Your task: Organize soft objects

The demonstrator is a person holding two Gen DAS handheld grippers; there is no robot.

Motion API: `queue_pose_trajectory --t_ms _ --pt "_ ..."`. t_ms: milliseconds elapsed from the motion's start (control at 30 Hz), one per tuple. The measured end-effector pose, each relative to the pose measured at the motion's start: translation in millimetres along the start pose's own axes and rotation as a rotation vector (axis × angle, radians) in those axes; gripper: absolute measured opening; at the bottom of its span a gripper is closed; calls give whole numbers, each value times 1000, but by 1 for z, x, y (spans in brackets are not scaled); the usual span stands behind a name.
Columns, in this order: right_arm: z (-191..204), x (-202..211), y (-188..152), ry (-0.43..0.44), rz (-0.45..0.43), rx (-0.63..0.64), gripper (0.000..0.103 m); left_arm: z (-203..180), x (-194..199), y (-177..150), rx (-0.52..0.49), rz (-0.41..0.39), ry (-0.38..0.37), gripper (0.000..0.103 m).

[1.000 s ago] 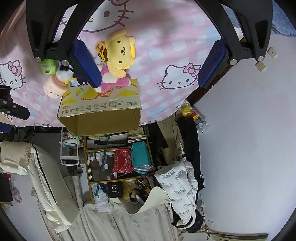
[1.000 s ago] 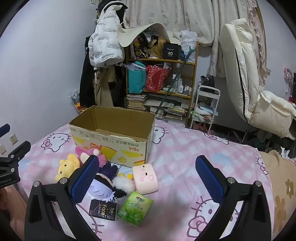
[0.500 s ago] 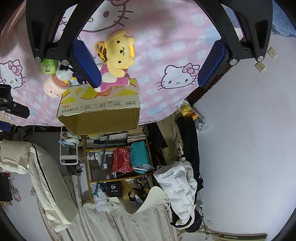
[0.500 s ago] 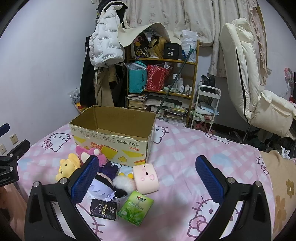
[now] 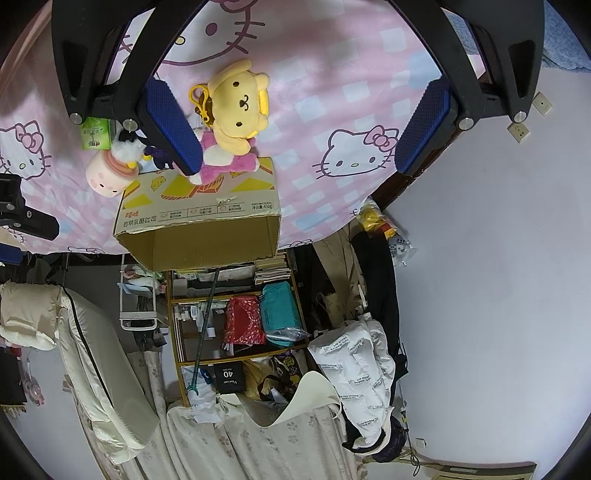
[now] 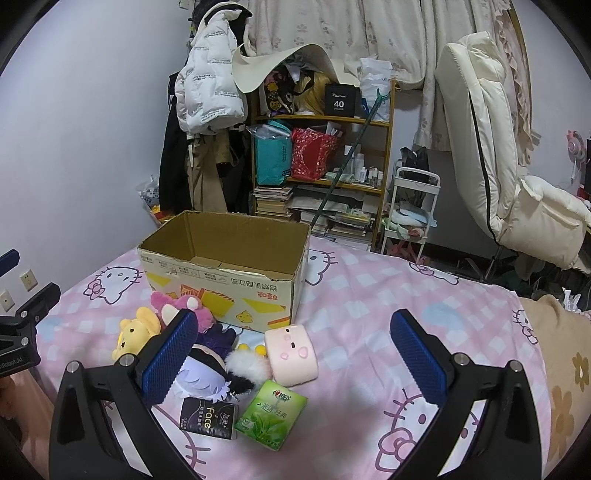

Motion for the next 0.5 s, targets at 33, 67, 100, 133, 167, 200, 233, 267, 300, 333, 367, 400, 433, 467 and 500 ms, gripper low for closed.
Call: queue_pose_trajectory --t_ms 33,67,100,133,167,200,233,267,300,333,367,400,433,467,500 --pt "-1 -1 0 -1 0 -1 103 0 0 0 -1 2 -1 102" --pt "-1 -1 0 0 1 -2 103 0 0 0 -1 3 -1 102" --pt "-1 0 0 0 2 -2 103 0 0 -1 -2 4 0 102" --pt "0 -1 -2 0 1 -2 103 0 -1 -1 -3 5 1 102" --pt "0 -2 -2 0 1 -3 103 0 -1 -2 -4 5 1 102" --pt "0 -2 -1 0 1 -3 103 0 -1 -2 -4 5 1 102" --pt "0 -1 -1 0 2 -2 103 -1 -1 -2 -5 6 0 102" --pt "0 -1 -1 0 3 -2 103 0 -1 -2 -6 5 0 102" --pt "1 -1 -1 3 4 -2 103 0 -1 -2 -6 5 1 102" --pt "1 -7 -6 6 6 -1 103 0 -1 -2 -5 5 1 102" --pt "1 -7 -6 6 6 -1 103 -1 -1 -2 -7 6 1 102" --pt "1 -7 -6 5 5 -1 103 -1 -1 -3 -10 7 1 102" --pt "1 -7 -6 5 4 -2 103 -1 -1 -3 -11 8 0 102" --pt "1 -7 -6 5 4 -2 103 -2 -1 -3 -12 7 -2 102" --pt "1 -7 -5 5 4 -3 103 -2 -1 -3 -14 6 -2 102"
Point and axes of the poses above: each gripper's, at about its wrist camera, not at the fingertips, and x roughly against the way its jaws point, z to its left, y to its top, the point moved 9 cm from there along -x, roughly the way its jaws point, and after that the axes turned 12 degrees about x, right-handed, at the moved point
